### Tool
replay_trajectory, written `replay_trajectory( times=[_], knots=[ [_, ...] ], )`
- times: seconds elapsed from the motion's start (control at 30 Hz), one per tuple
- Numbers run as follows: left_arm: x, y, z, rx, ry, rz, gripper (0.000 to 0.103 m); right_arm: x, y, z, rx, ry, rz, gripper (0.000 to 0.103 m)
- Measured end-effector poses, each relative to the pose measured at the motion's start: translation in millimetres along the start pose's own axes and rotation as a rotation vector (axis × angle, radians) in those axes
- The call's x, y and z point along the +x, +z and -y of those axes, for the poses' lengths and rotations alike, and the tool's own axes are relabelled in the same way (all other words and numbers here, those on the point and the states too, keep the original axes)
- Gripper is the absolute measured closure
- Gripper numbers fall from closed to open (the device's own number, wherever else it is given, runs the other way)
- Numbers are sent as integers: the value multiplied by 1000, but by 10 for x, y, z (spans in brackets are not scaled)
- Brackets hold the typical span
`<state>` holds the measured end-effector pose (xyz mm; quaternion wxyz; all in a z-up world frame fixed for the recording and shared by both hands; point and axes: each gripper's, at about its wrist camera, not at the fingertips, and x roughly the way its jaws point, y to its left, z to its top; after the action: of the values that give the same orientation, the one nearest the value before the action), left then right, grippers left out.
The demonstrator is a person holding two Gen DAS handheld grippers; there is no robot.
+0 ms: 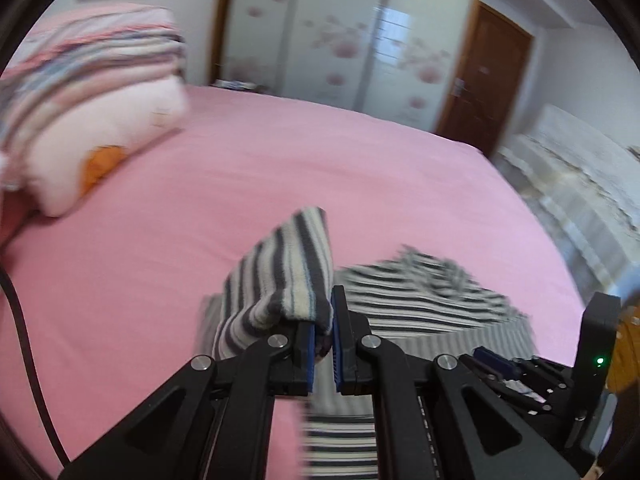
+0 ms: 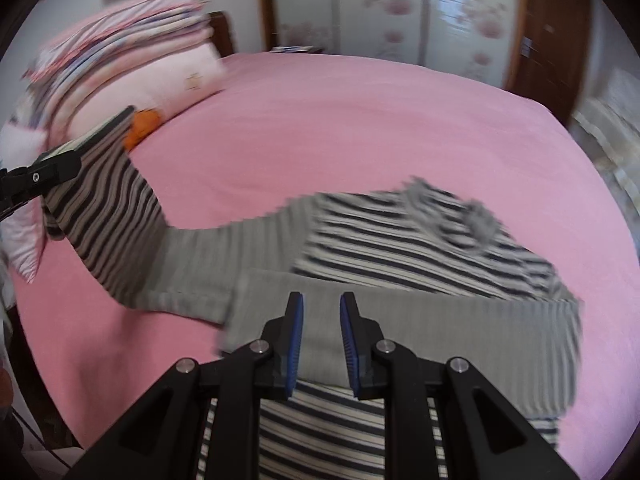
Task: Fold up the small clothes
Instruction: 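Grasp the outstretched sleeve cuff with the left tool, then carry the held sleeve across the shirt body and open the left tool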
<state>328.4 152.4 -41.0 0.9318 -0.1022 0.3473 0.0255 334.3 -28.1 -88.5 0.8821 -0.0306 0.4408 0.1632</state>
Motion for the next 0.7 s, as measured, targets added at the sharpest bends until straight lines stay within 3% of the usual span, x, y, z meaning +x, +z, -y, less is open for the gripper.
replay_trajectory(
  times=[0.17,0.27,0.4,0.53,0.7],
  knots=[
    [433,-234,958,23,-171,-83,98,-128,-227,856,88,-63,-14,84],
    [775,-513,1446,64,-201,-164,98,-142,-411,1340,140,-96,-31,84],
    [1245,-939,1796,90,-190,-293,98,-14,-632,1771,201,-115,-84,84],
    [1503,-1223,1917,108,-176,-353,98,149,-806,2029,252,-95,-130,84],
    [1546,-1294,1745,48,-245,-396,80,261,-870,2060,271,-43,-143,84]
  ],
)
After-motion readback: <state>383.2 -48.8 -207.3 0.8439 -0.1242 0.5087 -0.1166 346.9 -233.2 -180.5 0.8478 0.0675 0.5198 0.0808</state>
